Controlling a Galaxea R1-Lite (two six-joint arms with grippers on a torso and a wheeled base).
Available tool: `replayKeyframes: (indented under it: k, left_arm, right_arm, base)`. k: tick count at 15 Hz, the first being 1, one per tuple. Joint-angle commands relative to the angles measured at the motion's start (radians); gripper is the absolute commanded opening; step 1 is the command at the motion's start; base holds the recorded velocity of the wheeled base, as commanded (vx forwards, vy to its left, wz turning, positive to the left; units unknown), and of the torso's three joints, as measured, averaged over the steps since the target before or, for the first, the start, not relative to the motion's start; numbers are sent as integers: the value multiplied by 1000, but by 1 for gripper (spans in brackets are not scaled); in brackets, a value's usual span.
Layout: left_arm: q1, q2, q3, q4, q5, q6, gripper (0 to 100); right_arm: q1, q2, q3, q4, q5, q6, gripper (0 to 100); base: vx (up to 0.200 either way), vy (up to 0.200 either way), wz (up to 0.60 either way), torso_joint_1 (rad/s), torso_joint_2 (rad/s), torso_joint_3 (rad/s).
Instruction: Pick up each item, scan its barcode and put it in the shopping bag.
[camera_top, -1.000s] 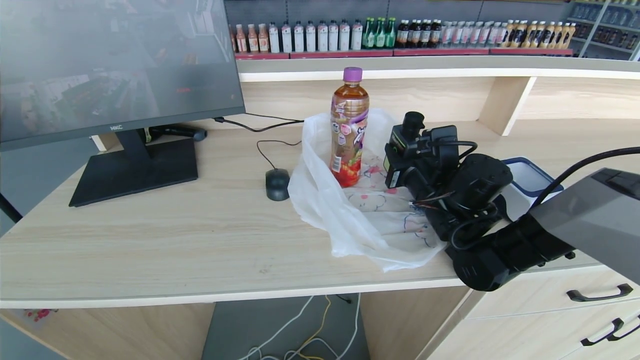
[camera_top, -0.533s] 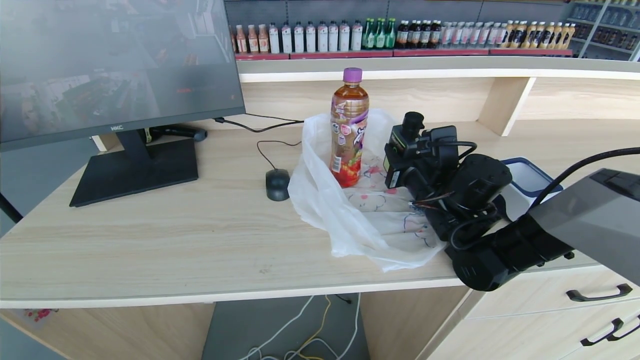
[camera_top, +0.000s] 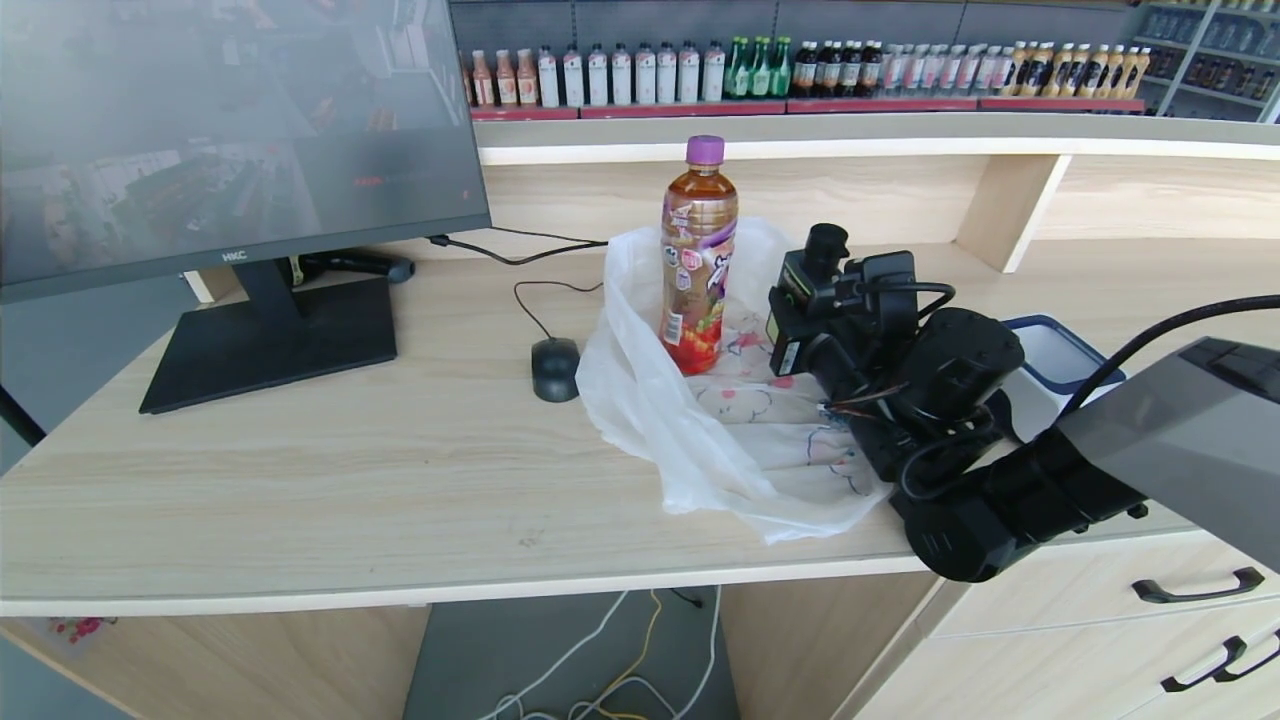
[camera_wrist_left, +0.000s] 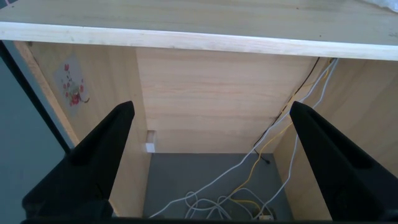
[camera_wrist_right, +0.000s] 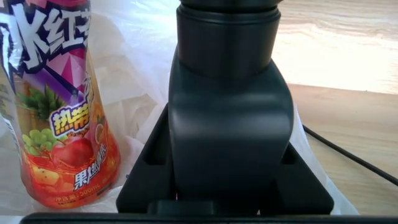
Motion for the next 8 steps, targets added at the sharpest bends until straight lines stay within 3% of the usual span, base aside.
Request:
replayKeyframes:
  k: [1, 8]
  left_arm:
    - [0, 0, 0, 0, 0, 0, 100]
    - [0, 0, 0, 0, 0, 2, 100]
  right_arm:
    - [0, 12, 0, 1, 0, -1, 100]
    - [2, 10, 3, -3, -2, 14, 100]
  base:
    - [0, 0, 0, 0, 0, 0]
    - [0, 0, 0, 0, 0, 0]
